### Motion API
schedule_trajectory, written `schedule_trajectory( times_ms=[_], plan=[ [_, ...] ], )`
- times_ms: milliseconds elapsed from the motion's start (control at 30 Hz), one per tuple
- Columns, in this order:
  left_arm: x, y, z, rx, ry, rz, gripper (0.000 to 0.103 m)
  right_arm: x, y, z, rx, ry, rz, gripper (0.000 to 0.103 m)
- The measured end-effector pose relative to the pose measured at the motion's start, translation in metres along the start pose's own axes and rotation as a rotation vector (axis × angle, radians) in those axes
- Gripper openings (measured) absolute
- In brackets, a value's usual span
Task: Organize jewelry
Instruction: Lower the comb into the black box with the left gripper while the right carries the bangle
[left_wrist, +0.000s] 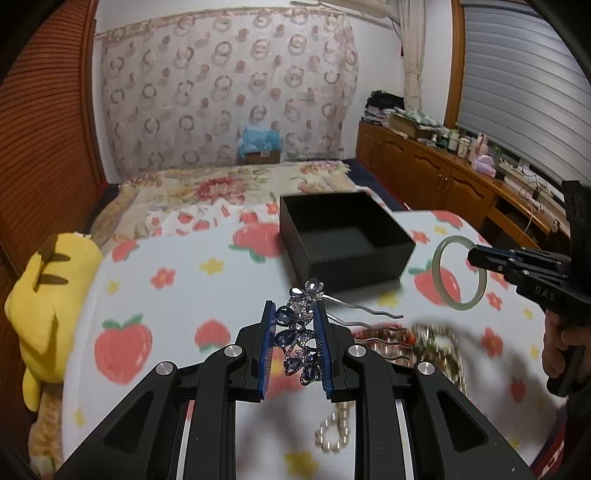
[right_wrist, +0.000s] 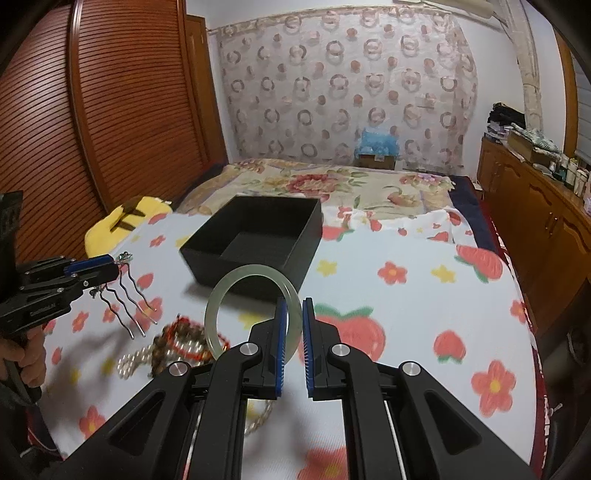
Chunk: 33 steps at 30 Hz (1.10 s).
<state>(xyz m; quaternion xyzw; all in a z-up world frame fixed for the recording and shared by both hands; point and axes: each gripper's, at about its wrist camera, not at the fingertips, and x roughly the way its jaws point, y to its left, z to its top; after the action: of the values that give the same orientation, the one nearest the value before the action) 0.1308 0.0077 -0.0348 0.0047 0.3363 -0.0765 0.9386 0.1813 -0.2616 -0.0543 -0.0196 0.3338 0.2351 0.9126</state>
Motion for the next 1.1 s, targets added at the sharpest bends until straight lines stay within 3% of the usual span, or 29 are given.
schedule_trajectory(
  times_ms=[533, 867, 1100],
  plan=[
    [0.062, -0.012, 0.07, -0.002, -0.005, 0.035, 0.019, 0.023, -0.013, 0.049, 0.001, -0.016, -0.046, 0.01],
    [0.102, -0.018, 0.069, -0.019, 0.063, 0.016, 0.02, 0.041, -0.009, 0.064, -0.026, -0.005, -0.058, 0.01],
    [0.088, -0.017, 0.067, 0.003, 0.041, -0.002, 0.022, 0.057, 0.0, 0.062, -0.03, 0.005, -0.042, 0.01]
  ],
)
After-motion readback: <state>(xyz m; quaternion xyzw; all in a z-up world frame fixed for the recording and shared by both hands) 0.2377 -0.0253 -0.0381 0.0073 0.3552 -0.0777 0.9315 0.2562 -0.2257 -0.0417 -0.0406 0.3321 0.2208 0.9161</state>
